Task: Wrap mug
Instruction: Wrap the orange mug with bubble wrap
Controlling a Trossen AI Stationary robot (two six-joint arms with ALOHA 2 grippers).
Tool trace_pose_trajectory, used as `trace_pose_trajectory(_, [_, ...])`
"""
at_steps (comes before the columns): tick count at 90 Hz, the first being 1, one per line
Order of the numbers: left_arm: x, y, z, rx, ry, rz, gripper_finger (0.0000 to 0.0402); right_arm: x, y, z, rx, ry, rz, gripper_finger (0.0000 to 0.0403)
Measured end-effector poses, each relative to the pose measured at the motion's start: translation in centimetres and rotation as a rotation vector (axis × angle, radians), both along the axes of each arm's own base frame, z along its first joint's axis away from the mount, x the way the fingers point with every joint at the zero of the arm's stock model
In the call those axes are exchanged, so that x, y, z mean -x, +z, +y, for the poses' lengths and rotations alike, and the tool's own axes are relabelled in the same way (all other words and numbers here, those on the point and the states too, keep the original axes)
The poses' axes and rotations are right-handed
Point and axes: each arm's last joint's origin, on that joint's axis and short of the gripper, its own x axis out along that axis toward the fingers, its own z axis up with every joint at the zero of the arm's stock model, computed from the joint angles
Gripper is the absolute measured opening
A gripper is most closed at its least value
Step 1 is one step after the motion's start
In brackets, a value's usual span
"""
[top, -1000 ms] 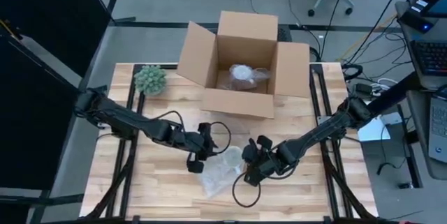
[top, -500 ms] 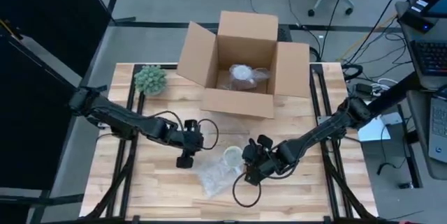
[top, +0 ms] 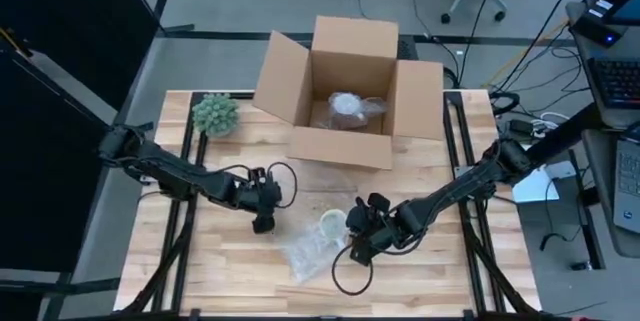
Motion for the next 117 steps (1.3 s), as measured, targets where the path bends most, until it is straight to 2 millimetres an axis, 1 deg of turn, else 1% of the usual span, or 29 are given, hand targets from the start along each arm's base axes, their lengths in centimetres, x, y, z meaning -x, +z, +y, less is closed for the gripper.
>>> trace_pose_trajectory(10, [0.4, -0.4, 0.1, 0.018, 0.049, 0.007, 0.0116, -0.1, 0.1, 0.1, 0.003, 0.014, -0.014, 0.0190])
trace_pose_trajectory(21, [0.3, -0.4, 0.3, 0.032, 0.085, 0.002, 0.0116, -0.3, 0.1, -0.1, 0.007, 0.018, -0.021, 0.0190])
trace_pose_trajectory(33, [0.2, -0.5, 1.0, 0.035, 0.114, 0.008, 0.0116, -0.3, 0.1, -0.1, 0.000, 0.005, -0.022, 0.0190])
trace_pose_trajectory(46, [0.2, -0.6, 1.9, 0.102, 0.129, 0.043, 0.0116, -0.3, 0.1, -0.1, 0.000, 0.005, -0.022, 0.0190])
trace_pose_trajectory(61, [0.1, -0.6, 2.7, 0.094, 0.143, 0.052, 0.0118, -0.3, 0.1, -0.1, -0.001, 0.004, -0.022, 0.0190])
trace_pose_trajectory(71, [0.0, -0.6, 3.0, 0.094, 0.155, 0.048, 0.0133, -0.3, 0.1, -0.1, -0.001, 0.003, -0.022, 0.0190])
trace_pose_trajectory(95, [0.1, -0.6, 3.7, 0.081, 0.170, 0.062, 0.0195, -0.3, 0.1, -0.1, 0.009, 0.017, -0.019, 0.0190])
trace_pose_trajectory(103, [0.3, -0.9, 4.2, 0.076, 0.204, 0.069, 0.0200, -0.3, 0.1, -0.1, 0.009, 0.021, -0.019, 0.0190])
trace_pose_trajectory(117, [1.3, -2.5, 4.5, 0.112, 0.246, 0.056, 0.0193, -0.1, 0.1, 0.2, 0.010, 0.028, -0.019, 0.0190])
